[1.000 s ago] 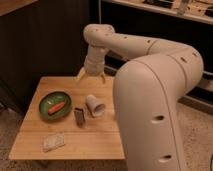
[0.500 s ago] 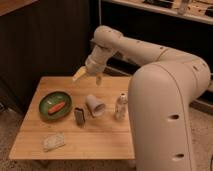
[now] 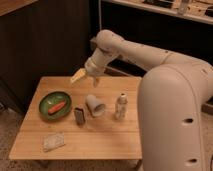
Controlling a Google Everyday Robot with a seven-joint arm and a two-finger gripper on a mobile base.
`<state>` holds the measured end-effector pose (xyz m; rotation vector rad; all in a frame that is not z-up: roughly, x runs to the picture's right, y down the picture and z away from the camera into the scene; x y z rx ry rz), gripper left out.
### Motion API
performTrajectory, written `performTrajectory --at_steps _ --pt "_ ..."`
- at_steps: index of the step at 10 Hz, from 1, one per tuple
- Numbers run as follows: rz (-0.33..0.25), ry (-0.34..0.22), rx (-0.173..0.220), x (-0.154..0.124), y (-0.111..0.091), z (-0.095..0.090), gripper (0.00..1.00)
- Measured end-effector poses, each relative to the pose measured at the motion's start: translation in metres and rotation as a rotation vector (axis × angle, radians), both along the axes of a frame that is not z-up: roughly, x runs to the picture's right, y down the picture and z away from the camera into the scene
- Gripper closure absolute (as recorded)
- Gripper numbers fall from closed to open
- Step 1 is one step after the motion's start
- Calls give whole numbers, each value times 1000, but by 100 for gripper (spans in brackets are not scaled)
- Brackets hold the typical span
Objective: Knock the eraser over
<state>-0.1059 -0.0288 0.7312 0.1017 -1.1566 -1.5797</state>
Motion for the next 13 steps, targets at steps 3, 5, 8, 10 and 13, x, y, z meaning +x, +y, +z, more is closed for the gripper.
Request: performTrajectory --at_steps 3,5,8,10,13 --pt "65 -43 20 2 1 -2 20" --pt "77 -51 29 2 1 -2 20" --pt "95 -44 8 2 3 5 20" --pt "98 -30 -69 3 13 16 20" --pt "139 -101 -183 3 26 29 20"
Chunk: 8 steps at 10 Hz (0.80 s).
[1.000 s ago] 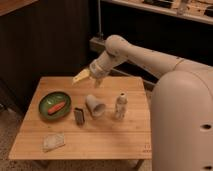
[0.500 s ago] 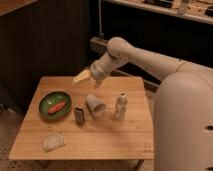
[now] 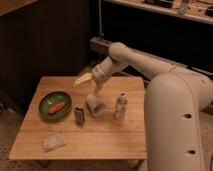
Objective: Knock the eraser over
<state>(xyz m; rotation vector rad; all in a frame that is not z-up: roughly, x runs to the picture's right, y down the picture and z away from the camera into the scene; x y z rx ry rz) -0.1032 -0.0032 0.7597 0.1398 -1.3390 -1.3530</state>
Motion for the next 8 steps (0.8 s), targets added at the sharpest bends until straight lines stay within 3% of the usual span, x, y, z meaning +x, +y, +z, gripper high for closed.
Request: performTrajectory --at_steps 2,4,8 --pt "-27 -13 -9 -8 6 -1 25" --pt "-57 -7 11 -10 8 -2 43" --pt "-105 26 88 -13 12 -2 84"
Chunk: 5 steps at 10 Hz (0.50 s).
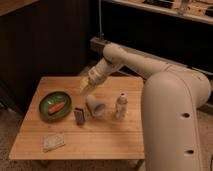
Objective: Knock the eraser over
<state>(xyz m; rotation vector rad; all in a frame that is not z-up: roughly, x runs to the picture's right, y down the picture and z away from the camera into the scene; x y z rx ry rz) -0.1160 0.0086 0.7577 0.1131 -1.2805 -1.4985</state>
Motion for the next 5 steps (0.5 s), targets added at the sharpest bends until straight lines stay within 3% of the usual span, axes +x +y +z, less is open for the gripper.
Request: performTrajectory --at_steps 1,3,4,5 --pt "-20 17 27 1 0 2 94" --pt "-83 90 77 3 2 7 100" --pt "-109 127 84 7 4 17 100" --pt "-136 153 59 12 10 28 100"
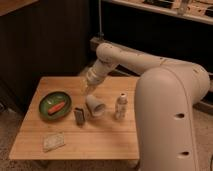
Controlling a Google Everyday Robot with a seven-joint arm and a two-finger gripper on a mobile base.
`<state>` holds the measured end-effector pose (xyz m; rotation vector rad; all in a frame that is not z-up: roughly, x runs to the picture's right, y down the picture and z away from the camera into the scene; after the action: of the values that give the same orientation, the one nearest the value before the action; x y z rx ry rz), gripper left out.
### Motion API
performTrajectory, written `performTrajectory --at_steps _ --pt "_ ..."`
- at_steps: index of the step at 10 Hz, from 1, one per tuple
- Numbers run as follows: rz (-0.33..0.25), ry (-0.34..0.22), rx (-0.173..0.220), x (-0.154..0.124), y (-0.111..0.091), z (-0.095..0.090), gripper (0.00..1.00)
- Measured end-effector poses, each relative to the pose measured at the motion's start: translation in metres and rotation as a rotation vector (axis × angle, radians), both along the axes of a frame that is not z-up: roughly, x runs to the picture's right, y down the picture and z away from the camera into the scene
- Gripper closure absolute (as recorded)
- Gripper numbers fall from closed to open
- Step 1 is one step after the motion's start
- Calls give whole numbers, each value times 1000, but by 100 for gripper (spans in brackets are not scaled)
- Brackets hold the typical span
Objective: Knock the eraser over
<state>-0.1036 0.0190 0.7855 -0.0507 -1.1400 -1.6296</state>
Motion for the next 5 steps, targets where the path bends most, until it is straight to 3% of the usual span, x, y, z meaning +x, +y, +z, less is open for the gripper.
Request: performTrajectory --at_steps 2,3,5 --pt "-28 25 -45 1 9 8 100" --pt "-48 35 -114 1 21 19 100" --pt "-55 30 -163 3 26 22 100"
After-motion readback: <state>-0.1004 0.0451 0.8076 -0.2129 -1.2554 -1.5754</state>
